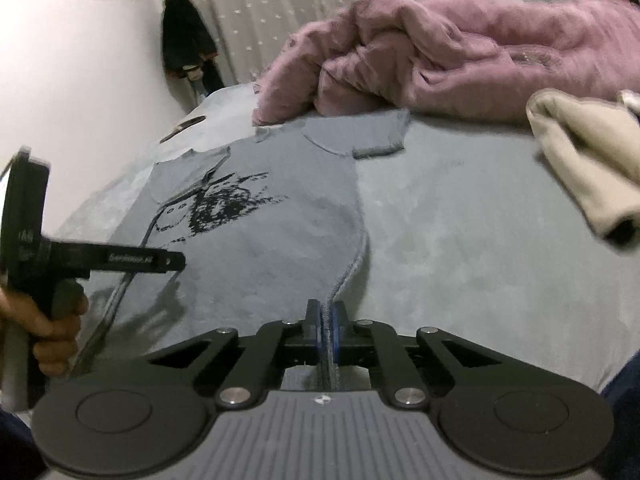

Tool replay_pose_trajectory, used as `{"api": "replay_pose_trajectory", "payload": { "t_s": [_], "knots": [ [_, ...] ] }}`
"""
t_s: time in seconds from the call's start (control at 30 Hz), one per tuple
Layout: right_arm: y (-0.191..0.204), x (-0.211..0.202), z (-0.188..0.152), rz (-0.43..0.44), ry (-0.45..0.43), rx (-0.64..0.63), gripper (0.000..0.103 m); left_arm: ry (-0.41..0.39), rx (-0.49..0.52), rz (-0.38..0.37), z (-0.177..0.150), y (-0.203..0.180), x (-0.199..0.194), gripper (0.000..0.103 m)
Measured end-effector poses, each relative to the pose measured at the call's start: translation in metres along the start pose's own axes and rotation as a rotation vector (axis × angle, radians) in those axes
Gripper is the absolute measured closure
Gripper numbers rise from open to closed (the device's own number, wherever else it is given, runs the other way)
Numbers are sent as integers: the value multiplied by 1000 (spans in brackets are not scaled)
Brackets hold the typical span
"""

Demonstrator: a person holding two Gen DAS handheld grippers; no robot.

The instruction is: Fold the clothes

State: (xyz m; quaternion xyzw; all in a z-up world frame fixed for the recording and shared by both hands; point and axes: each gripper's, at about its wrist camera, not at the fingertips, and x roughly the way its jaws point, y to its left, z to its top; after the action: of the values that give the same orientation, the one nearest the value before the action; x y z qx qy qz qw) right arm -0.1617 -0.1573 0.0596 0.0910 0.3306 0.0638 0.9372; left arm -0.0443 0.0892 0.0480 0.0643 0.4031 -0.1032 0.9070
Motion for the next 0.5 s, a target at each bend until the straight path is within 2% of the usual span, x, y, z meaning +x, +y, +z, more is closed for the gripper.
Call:
{"api": "replay_pose_trajectory", "payload": {
  "t_s": [0.07,0.13,0.2,0.3,0.5],
  "knots": [
    [14,0,0,0,-10,-56,95,-5,-6,-22,1,0,-3,31],
    [29,2,-1,5,-17,-112,95,-14,-5,-61,3,-2,-7,37],
    [41,6,-4,7,-23,-160,95,-29,6,-94,5,-4,-12,54],
    [44,10,-6,22,-23,-166,95,-48,24,-115,8,-6,-15,54],
    [45,17,-10,58,-18,-145,95,-19,24,-166,17,-11,-6,52]
  ]
}}
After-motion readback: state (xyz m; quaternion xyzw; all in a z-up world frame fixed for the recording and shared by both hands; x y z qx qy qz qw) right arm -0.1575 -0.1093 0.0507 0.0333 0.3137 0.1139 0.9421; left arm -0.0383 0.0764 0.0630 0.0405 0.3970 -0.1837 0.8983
